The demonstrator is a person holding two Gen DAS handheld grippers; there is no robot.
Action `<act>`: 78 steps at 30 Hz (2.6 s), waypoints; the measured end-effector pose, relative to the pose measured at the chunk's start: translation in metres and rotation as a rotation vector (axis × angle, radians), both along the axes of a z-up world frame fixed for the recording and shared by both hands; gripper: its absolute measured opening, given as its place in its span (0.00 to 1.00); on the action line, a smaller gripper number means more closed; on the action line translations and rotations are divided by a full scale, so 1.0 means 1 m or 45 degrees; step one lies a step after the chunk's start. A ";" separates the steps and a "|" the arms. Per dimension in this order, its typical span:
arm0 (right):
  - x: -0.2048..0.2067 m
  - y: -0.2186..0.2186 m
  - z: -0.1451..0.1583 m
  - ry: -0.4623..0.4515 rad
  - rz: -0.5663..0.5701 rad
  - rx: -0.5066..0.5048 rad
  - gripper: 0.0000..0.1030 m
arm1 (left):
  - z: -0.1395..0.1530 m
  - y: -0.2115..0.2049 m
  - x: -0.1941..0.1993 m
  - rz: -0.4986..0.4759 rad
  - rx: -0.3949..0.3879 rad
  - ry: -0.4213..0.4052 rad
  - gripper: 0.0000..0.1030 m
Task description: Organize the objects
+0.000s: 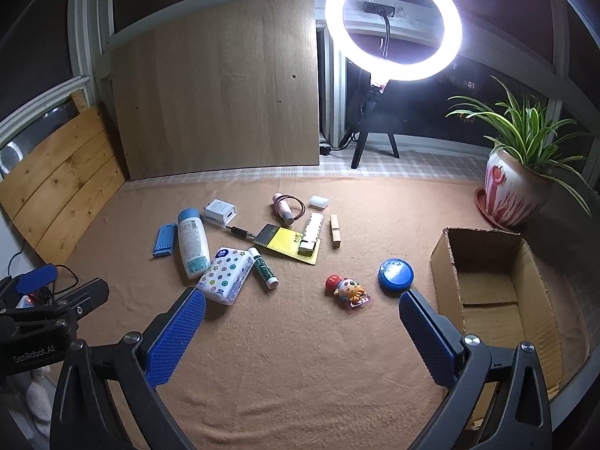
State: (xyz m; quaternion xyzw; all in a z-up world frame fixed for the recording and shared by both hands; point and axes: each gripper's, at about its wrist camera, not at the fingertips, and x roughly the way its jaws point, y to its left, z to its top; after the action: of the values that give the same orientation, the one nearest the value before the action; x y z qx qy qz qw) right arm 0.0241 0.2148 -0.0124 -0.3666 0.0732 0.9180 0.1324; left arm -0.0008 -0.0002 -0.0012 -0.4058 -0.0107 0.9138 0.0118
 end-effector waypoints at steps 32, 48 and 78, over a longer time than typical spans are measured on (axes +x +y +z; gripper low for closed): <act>-0.003 0.006 -0.006 -0.026 -0.007 -0.023 0.99 | -0.004 0.001 -0.008 -0.019 0.003 -0.006 1.00; -0.006 0.010 -0.010 -0.047 -0.016 -0.024 0.99 | -0.005 0.001 -0.013 -0.031 0.003 -0.014 1.00; -0.005 0.041 -0.040 -0.176 -0.034 -0.223 0.97 | -0.053 0.043 -0.103 -0.209 0.032 -0.128 0.94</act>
State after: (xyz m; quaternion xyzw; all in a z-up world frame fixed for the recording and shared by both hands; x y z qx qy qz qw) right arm 0.0187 0.2556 -0.0520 -0.4380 0.1488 0.8789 0.1167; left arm -0.1039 0.0431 -0.0537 -0.4507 0.0105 0.8880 0.0910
